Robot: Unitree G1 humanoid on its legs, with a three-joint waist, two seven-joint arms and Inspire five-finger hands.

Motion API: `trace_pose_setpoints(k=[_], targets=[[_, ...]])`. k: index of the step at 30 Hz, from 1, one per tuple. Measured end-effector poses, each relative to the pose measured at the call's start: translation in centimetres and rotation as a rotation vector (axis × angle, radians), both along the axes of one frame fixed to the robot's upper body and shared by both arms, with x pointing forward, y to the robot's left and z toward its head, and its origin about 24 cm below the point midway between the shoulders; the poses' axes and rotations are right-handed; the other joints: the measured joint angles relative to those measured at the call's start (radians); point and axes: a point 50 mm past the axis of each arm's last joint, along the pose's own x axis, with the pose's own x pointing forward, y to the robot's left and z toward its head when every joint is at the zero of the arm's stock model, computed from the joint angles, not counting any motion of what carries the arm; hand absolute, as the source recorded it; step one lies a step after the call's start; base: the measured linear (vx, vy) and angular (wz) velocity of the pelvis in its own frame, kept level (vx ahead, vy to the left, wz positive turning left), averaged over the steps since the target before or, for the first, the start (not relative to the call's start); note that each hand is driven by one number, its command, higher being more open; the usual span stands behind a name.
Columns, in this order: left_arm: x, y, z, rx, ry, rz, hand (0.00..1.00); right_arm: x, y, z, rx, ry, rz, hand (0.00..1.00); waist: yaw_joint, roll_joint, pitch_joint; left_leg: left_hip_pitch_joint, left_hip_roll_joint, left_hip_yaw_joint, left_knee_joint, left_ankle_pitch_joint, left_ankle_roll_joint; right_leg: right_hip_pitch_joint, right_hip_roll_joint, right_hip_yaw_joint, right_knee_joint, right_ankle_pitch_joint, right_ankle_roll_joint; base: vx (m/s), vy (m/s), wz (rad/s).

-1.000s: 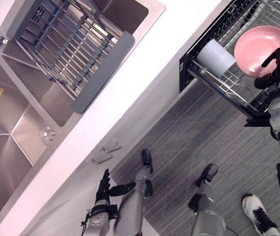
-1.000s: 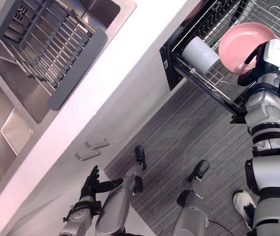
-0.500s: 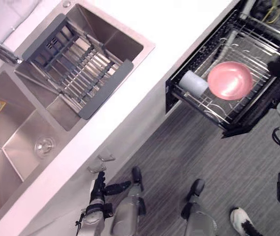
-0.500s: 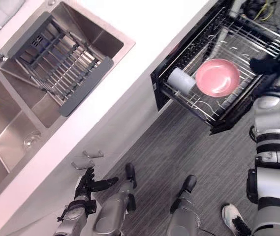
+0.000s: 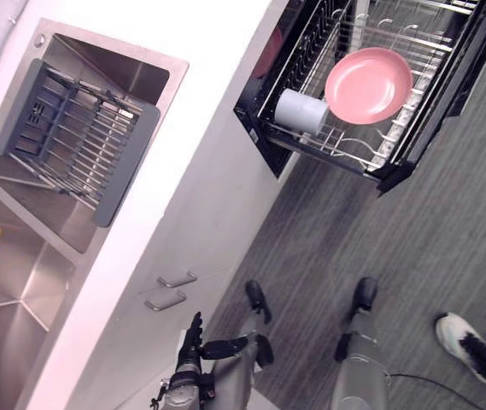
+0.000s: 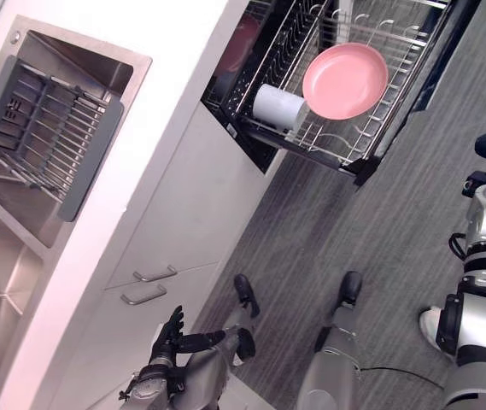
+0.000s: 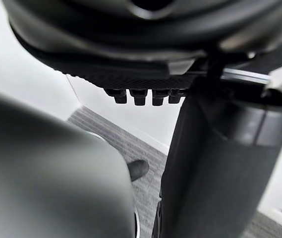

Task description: Walk over to the sink, pick up the cup, carry it to the dishwasher, place the cup inside the dishwasher, then close the dishwasher door

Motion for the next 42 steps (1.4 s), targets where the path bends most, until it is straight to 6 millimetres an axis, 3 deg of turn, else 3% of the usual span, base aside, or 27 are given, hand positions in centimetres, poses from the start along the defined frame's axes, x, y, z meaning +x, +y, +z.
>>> trace_pose_setpoints(k=[6,9,16,19,23,24,29,32,33,34,36,37,38,40,42], targets=[[0.3,-0.9,0.3,-0.041,-0.041,-0.027,1.00,0.4,0.7,1.5,-0.042,-0.074,0.079,0.00,0.009,0.013,-0.010,-0.012,-0.059,-0.118,0.000,-0.002,-0.001,0.001,-0.077,-0.053,0.084,-0.037,0.031,0.01,0.050,0.39],[0.1,-1.0,0.3,-0.073,-0.045,-0.027,1.00,0.0,-0.2,1.5,-0.048,-0.046,0.028,0.00,0.011,0.019,-0.014,-0.013,-0.097,-0.162,0.000,-0.005,0.000,0.009,-0.133,-0.085,0.142,-0.063,0.052,-0.02,0.068,0.56],[-2.9,-0.8,-0.5,-0.178,-0.030,-0.010,1.00,-0.7,-1.9,1.5,-0.050,0.039,-0.048,0.00,0.002,0.050,-0.038,0.037,-0.183,-0.304,0.000,0.004,0.012,0.133,-0.242,-0.222,0.247,-0.137,0.095,0.01,0.020,0.62],[-3.4,-0.4,-0.5,-0.196,-0.040,-0.006,1.00,0.2,-1.2,2.0,-0.126,0.108,-0.037,0.00,0.003,0.050,-0.038,0.061,-0.201,-0.357,0.000,0.017,0.030,0.176,-0.279,-0.279,0.324,-0.191,0.105,0.01,-0.076,0.60],[-4.3,-0.3,-0.6,-0.266,-0.033,0.018,1.00,2.1,0.2,3.3,-0.177,0.191,0.060,0.00,0.018,0.050,-0.039,0.109,-0.222,-0.400,0.001,0.018,0.031,0.254,-0.316,-0.340,0.386,-0.246,0.112,0.01,-0.103,0.42],[-4.4,-0.3,-0.7,-0.272,-0.029,0.017,1.00,2.3,0.4,3.4,-0.177,0.195,0.082,1.00,0.021,0.051,-0.039,0.116,-0.223,-0.404,0.001,0.018,0.031,0.267,-0.316,-0.350,0.387,-0.249,0.114,0.03,-0.107,0.32],[-5.8,-0.5,-1.4,-0.304,0.042,0.010,1.00,3.8,2.0,3.1,-0.195,0.211,0.224,1.00,0.055,0.049,-0.038,0.159,-0.218,-0.408,0.001,0.018,0.031,0.354,-0.304,-0.408,0.377,-0.266,0.112,0.03,-0.098,0.20],[-5.9,-0.4,-1.6,-0.328,0.053,0.054,1.00,3.6,1.7,0.5,-0.077,0.164,0.256,1.00,0.056,0.036,-0.028,0.183,-0.196,-0.393,0.001,0.017,0.030,0.389,-0.271,-0.416,0.349,-0.265,0.111,0.01,-0.089,-0.05],[-6.0,-0.3,-1.8,-0.336,0.060,0.077,1.00,3.5,2.1,-1.9,0.012,0.082,0.308,1.00,0.057,0.024,-0.018,0.192,-0.176,-0.372,0.000,0.015,0.028,0.401,-0.248,-0.416,0.335,-0.265,0.109,-0.02,-0.083,-0.14],[-6.0,-0.3,-1.8,-0.340,0.061,0.087,1.00,3.4,2.3,-3.0,0.057,0.053,0.330,1.00,0.057,0.022,-0.017,0.195,-0.167,-0.365,0.000,0.014,0.027,0.405,-0.238,-0.415,0.332,-0.266,0.107,-0.03,-0.102,-0.15],[-6.2,-0.2,-2.0,-0.342,0.070,0.102,1.00,2.7,2.8,-7.5,0.178,0.065,0.369,1.00,0.058,0.017,-0.015,0.207,-0.140,-0.353,-0.003,0.008,0.019,0.417,-0.208,-0.414,0.321,-0.269,0.101,-0.04,-0.104,-0.12],[-6.4,0.0,-2.1,-0.348,0.073,0.129,1.00,1.6,3.3,-11.8,0.281,0.126,0.389,1.00,0.059,0.009,-0.013,0.210,-0.116,-0.353,-0.004,0.007,0.017,0.423,-0.177,-0.415,0.302,-0.265,0.092,-0.04,-0.118,-0.11],[-6.4,0.2,-2.1,-0.348,0.072,0.138,1.00,1.1,3.5,-13.4,0.325,0.149,0.392,1.00,0.060,0.003,-0.011,0.208,-0.107,-0.352,-0.005,0.007,0.014,0.424,-0.164,-0.414,0.294,-0.262,0.088,-0.05,-0.143,-0.14],[-6.4,1.3,-2.1,-0.363,0.056,0.176,1.00,-2.5,4.9,-20.8,0.513,0.252,0.368,1.00,0.063,-0.042,-0.009,0.195,-0.075,-0.356,-0.005,0.002,-0.001,0.424,-0.123,-0.418,0.261,-0.255,0.078,-0.03,-0.122,-0.04],[-6.8,2.7,-2.3,-0.356,0.066,0.216,1.00,-6.0,6.4,-25.7,0.651,0.311,0.319,1.00,0.065,-0.088,-0.018,0.189,-0.074,-0.360,-0.005,-0.006,-0.011,0.430,-0.113,-0.431,0.252,-0.255,0.077,0.00,-0.087,0.13]])
